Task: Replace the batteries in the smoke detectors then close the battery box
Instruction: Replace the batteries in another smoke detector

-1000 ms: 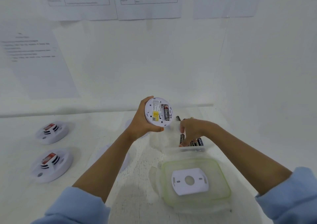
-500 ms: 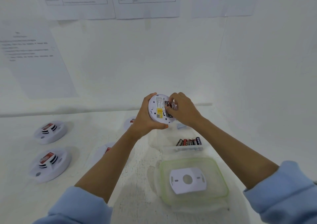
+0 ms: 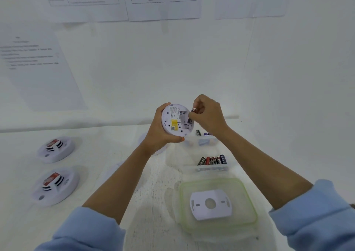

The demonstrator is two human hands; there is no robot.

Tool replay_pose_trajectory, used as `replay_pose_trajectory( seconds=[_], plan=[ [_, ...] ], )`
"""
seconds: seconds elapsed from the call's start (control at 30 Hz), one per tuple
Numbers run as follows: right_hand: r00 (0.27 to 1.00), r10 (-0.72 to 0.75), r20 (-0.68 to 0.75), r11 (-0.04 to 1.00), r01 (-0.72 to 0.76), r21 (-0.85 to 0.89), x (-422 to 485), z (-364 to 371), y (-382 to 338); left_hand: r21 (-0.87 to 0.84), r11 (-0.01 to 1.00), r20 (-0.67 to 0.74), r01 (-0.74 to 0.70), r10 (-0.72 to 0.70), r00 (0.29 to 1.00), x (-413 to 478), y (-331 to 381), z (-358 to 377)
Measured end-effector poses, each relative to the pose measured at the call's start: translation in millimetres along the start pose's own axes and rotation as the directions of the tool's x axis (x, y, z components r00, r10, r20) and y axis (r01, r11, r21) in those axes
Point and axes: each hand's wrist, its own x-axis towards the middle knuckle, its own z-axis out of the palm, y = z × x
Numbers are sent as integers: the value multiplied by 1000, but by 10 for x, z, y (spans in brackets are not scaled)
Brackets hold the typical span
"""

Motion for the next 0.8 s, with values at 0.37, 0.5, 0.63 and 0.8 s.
replay_pose_trajectory(
  seconds=[0.37,0.5,0.63,0.8],
  plan=[
    [600,598,531,752,-192,-631,-199,7,219,102,995,-8,14,-13,1000,43,-46,-167],
    [846,382,372,860,-178,-479,93,24,246,82,996,-24,31,-29,999,80,-74,-184],
    [858,311,410,831,-35,-556,326,343,456,75,997,-39,37,-34,999,107,-98,-174],
    [726,368,581,768,115,-630,447,611,699,70,996,-41,53,-50,998,125,-126,-180]
  ],
)
